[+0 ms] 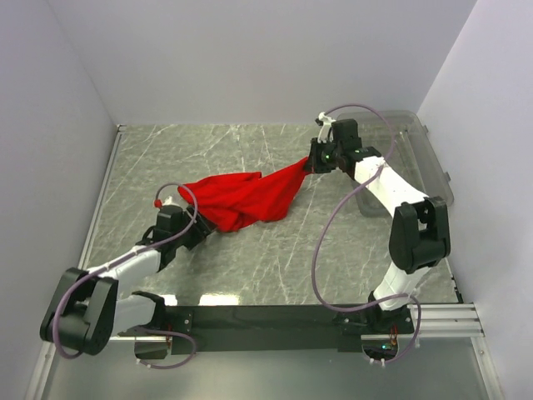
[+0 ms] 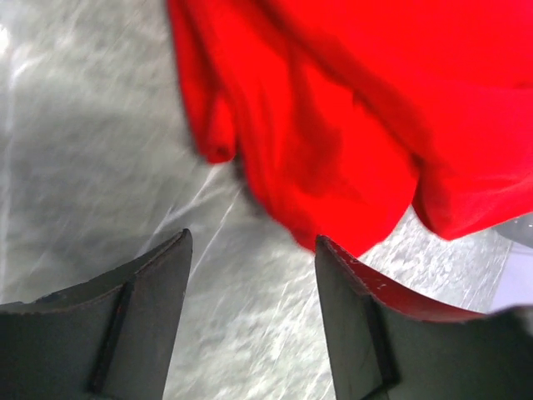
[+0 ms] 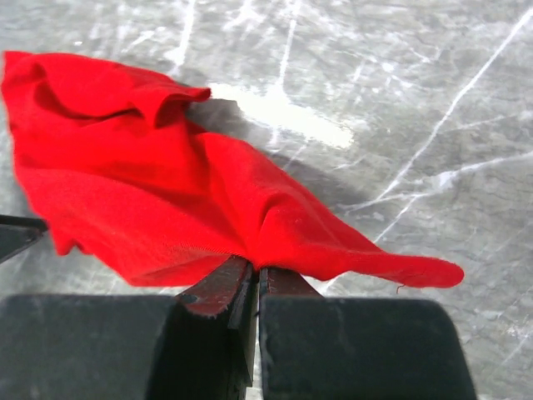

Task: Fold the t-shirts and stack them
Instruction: Flatten the tshirt out

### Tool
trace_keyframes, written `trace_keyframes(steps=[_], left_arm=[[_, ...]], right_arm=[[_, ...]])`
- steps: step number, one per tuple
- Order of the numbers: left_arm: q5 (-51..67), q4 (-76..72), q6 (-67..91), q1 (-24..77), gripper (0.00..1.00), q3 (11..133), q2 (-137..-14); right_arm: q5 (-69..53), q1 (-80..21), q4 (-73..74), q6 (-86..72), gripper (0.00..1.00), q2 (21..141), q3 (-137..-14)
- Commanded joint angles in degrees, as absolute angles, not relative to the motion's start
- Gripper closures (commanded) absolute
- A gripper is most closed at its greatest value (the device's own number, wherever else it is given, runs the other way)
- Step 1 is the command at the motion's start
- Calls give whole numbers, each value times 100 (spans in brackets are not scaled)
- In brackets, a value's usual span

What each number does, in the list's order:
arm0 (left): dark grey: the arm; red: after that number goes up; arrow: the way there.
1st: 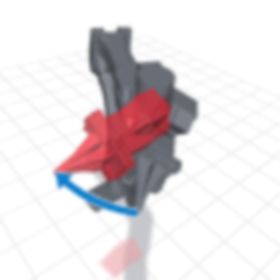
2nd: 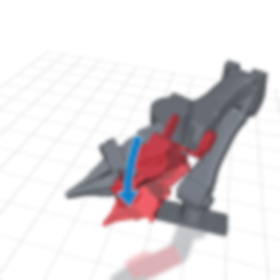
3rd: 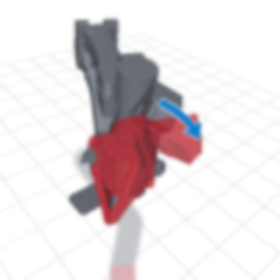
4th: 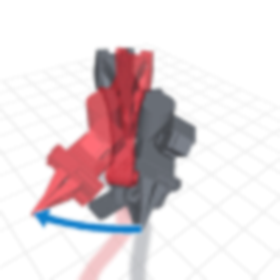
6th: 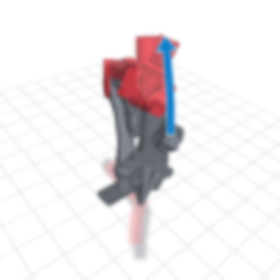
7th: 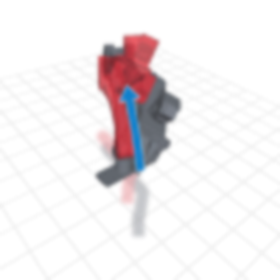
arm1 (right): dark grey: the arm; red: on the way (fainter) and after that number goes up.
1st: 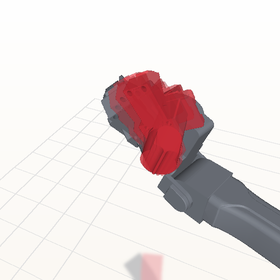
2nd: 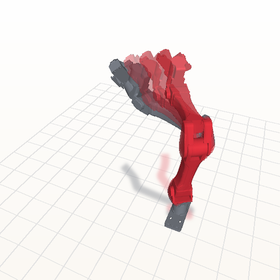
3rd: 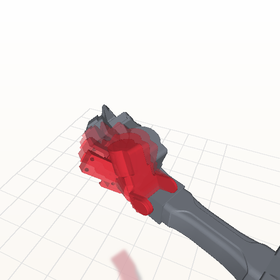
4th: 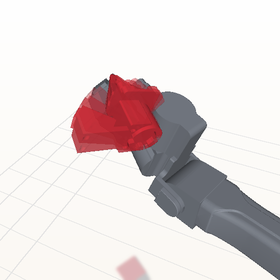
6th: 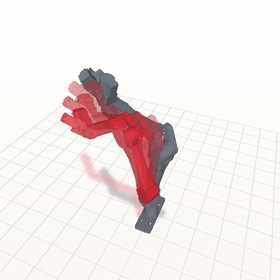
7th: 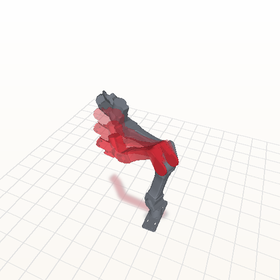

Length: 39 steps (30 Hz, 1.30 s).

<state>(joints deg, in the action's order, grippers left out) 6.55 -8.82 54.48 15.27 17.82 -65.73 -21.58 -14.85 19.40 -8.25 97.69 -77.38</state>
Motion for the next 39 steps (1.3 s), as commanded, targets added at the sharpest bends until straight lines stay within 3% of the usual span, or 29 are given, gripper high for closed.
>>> trace_keyframes(steps=[1, 15, 18, 21, 24, 32, 39], left_arm=[[703, -1300, 5273, 1573, 35, 2179, -6855], [809, -1925, 6433, 2065, 38, 2496, -7901], [449, -1644, 6521, 2232, 52, 2680, -8059], [141, -1372, 6522, 2241, 77, 2821, -8086], [-165, -934, 6373, 2241, 88, 2970, -7841], [-791, 631, 5424, 1812, 99, 3427, -6103], [-422, 1441, 4563, 300, 99, 3480, -5195]], right_arm=[[-1890, -1485, 1688, -923, 100, 9914, -8103], [-1960, -1494, 1679, -975, 100, 10055, -8209], [-1977, -1494, 1652, -984, 100, 10037, -8165], [-1995, -1468, 1644, -976, 100, 9993, -8130], [-1934, -1424, 1652, -914, 100, 9906, -8104], [-1723, -1046, 1679, -624, 100, 9650, -8261], [-1723, -782, 1679, -606, 100, 9712, -8551]])
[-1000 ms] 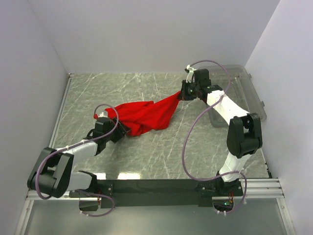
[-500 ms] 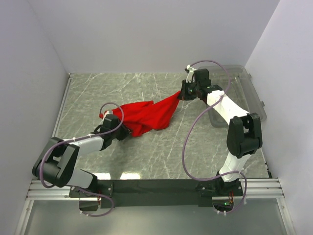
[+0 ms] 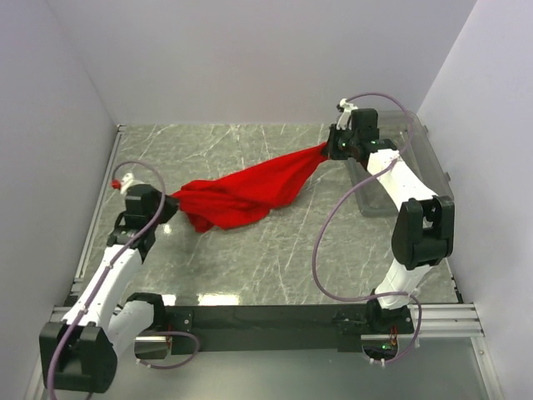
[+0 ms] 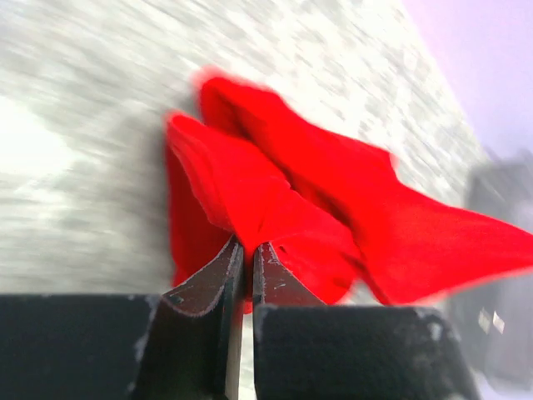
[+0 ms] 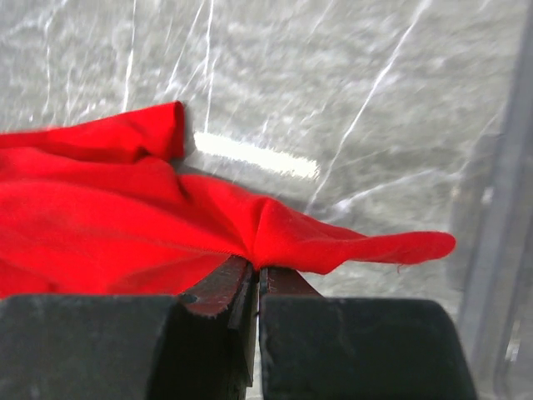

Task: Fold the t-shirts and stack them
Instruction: Flatten the tshirt out

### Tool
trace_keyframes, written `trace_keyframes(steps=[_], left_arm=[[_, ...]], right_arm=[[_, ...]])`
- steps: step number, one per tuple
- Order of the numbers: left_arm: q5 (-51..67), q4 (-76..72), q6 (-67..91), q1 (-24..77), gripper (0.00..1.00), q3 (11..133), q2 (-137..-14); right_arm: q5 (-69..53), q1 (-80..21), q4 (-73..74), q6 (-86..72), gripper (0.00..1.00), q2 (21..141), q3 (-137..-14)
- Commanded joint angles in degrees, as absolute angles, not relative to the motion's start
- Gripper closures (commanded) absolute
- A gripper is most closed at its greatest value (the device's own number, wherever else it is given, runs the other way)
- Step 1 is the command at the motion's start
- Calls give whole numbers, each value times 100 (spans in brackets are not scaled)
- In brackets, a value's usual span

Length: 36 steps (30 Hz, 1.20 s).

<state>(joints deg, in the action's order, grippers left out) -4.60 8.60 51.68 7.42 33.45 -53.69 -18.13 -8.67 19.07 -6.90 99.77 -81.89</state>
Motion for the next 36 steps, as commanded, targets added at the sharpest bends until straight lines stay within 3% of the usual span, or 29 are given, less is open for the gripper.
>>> trace_keyframes(steps=[1, 12, 36], left_arm=[[-378, 1485, 4501, 160, 99, 3541, -5160], [-483, 1705, 3938, -879, 99, 4420, -5449], [-1072, 1239, 3982, -967, 99, 5378, -4456]], right_arm=[[-1731, -774, 1661, -606, 100, 9712, -8569], [-1573, -738, 1494, -711, 100, 9694, -8920], [-2347, -580, 1345, -1310, 100, 9149, -9580]])
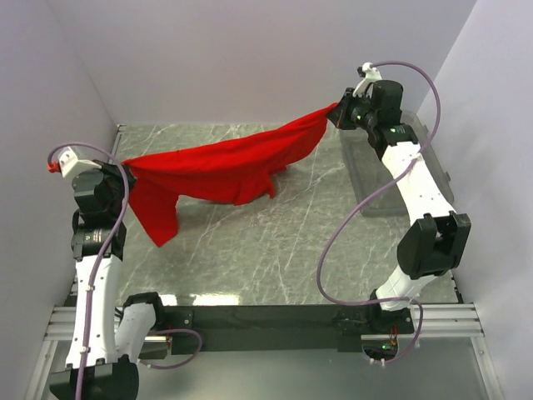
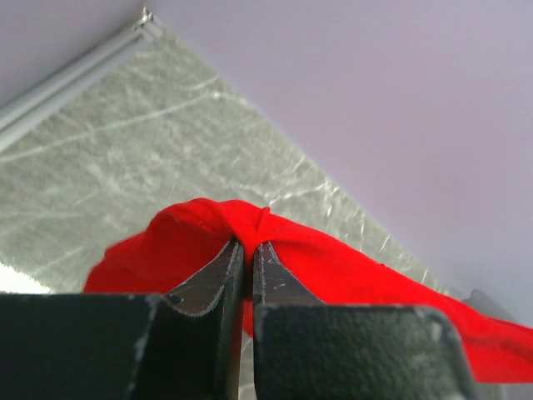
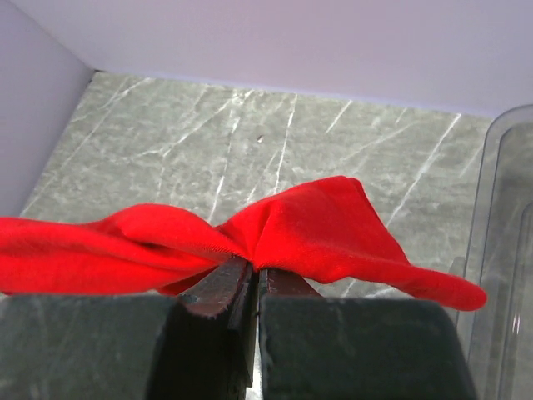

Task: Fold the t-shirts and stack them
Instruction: Flatten the tshirt out

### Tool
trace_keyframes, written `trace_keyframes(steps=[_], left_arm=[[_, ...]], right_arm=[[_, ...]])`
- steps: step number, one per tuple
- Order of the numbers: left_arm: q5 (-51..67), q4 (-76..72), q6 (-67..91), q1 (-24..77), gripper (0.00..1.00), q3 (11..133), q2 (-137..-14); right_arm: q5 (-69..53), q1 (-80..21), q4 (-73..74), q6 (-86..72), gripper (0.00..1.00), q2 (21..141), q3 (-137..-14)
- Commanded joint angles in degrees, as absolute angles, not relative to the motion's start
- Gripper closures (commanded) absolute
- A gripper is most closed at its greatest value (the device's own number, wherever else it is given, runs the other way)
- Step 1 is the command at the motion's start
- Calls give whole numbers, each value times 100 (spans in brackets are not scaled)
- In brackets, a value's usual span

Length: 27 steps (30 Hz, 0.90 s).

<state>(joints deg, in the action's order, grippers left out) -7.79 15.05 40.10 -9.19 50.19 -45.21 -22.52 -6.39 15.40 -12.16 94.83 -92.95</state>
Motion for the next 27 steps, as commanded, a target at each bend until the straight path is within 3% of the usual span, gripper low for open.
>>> trace_keyframes(steps=[1, 17, 27], left_arm=[[-1098, 1283, 3981, -967, 99, 5396, -4465], [-1081, 1670, 4175, -975, 99, 5599, -4184], [-1310, 2258, 4368, -976, 99, 6275, -4166]], right_arm=[[-2355, -571, 1362, -1310, 100, 9132, -9580], [-3428, -431, 1836, -931, 100, 8754, -9597], [-4437, -272, 2346, -1028, 100, 8499, -10335]])
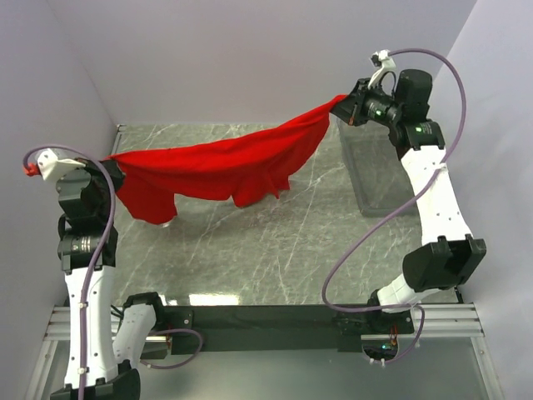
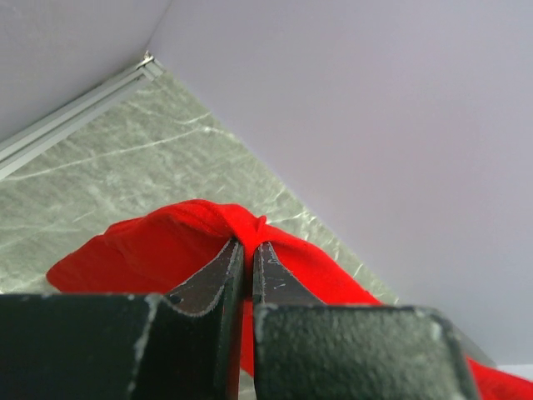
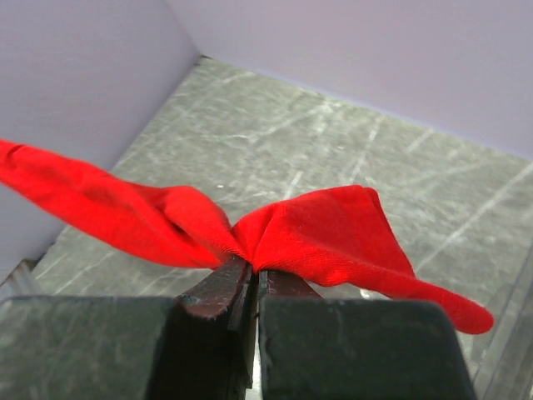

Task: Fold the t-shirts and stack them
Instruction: Flatten the tshirt out

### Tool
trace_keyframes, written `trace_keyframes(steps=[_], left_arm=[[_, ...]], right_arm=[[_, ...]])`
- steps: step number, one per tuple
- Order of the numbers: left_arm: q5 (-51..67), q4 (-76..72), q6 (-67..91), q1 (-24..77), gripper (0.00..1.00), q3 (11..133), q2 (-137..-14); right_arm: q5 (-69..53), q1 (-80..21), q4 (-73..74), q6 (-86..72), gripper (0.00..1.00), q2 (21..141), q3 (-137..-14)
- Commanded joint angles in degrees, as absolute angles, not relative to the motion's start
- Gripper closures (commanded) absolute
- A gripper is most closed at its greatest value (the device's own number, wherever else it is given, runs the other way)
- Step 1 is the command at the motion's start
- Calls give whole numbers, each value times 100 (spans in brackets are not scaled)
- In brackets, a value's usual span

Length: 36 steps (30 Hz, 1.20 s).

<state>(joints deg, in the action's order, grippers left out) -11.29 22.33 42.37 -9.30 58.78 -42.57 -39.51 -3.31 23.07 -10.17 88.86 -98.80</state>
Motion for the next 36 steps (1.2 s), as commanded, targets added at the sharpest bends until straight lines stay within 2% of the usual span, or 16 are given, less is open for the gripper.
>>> trace_keyframes(steps=[1, 10, 18, 25, 30, 36], left_arm=[[-1283, 2276, 4386, -976, 99, 6319, -4157], [-1239, 2575, 4544, -967, 99, 6451, -3911], [-837, 2330, 4781, -975, 99, 5609, -3999], [-291, 1759, 4808, -967, 99, 4923, -4902], [-158, 863, 4790, -967, 99, 4369, -5903], [-272, 45, 4887, -1002, 99, 4297, -7046]], right_arm=[[-4499, -264, 2408, -1063, 100, 8447, -10362], [-5045, -264, 2585, -1441, 100, 8236, -10758], [-4632, -281, 2171, -1415, 100, 8340, -9616], [-3815, -430, 1890, -1424, 100, 9226, -9035], [-3051, -606, 1768, -1573, 100, 10254, -9228], [-2996, -642, 1486, -1863, 97, 11213, -10027]])
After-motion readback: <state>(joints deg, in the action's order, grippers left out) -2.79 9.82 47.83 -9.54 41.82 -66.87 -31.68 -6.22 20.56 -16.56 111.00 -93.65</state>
